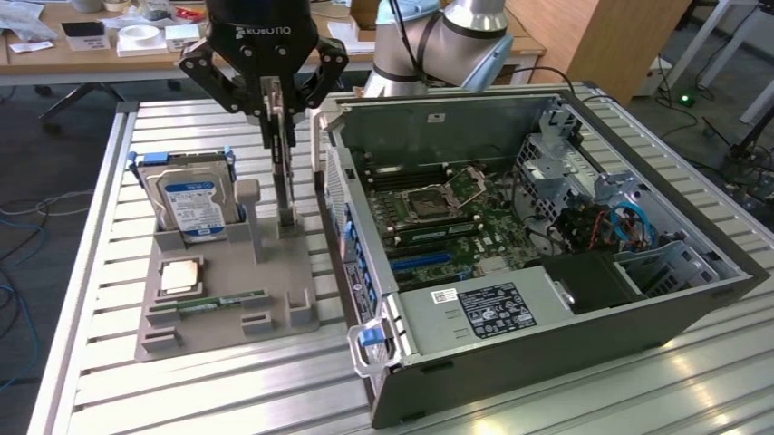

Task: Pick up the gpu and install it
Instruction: 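Pick up the gpu and move the gpu toward the slot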

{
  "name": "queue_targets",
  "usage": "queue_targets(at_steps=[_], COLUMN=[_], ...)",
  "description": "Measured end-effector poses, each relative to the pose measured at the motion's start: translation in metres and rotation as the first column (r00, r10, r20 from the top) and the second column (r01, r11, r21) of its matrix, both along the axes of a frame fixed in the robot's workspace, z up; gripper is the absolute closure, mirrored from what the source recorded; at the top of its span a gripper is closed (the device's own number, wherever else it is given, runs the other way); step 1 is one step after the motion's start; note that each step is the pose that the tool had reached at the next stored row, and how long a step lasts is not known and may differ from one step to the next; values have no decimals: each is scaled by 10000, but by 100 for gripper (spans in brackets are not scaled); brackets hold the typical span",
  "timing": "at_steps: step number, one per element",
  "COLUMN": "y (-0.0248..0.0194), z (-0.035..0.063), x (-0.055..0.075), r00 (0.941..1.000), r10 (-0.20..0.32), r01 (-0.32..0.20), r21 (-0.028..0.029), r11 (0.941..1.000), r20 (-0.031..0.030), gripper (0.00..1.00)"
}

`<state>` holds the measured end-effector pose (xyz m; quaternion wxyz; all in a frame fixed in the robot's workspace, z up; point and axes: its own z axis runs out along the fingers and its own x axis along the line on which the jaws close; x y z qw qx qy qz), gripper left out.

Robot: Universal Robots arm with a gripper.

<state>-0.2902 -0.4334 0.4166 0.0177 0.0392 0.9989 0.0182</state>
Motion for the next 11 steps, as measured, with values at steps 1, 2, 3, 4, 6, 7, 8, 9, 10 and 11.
queue_targets(at_steps=[1, 2, 3, 4, 6, 7, 8, 9, 10, 11], y=[0, 0, 0, 0, 0, 0, 0, 0, 0, 1], z=[0, 0, 0, 0, 0, 0, 0, 0, 0, 0], x=[2, 7, 13, 19, 34, 42, 53, 64, 76, 88], r00=[10000, 10000, 10000, 10000, 10000, 10000, 10000, 10000, 10000, 10000], r10=[0, 1, 3, 1, 0, 0, 0, 0, 1, 1], r01=[0, -1, -3, -1, 0, 0, 0, 0, -1, -1], r21=[0, 0, 0, 0, 0, -1, 0, 0, 0, 0], r11=[10000, 10000, 10000, 10000, 10000, 10000, 10000, 10000, 10000, 10000], r20=[0, 0, 0, 1, 1, 0, 0, 0, 0, 0], gripper=[74, 74, 74, 74, 74, 74, 74, 74, 74, 74])
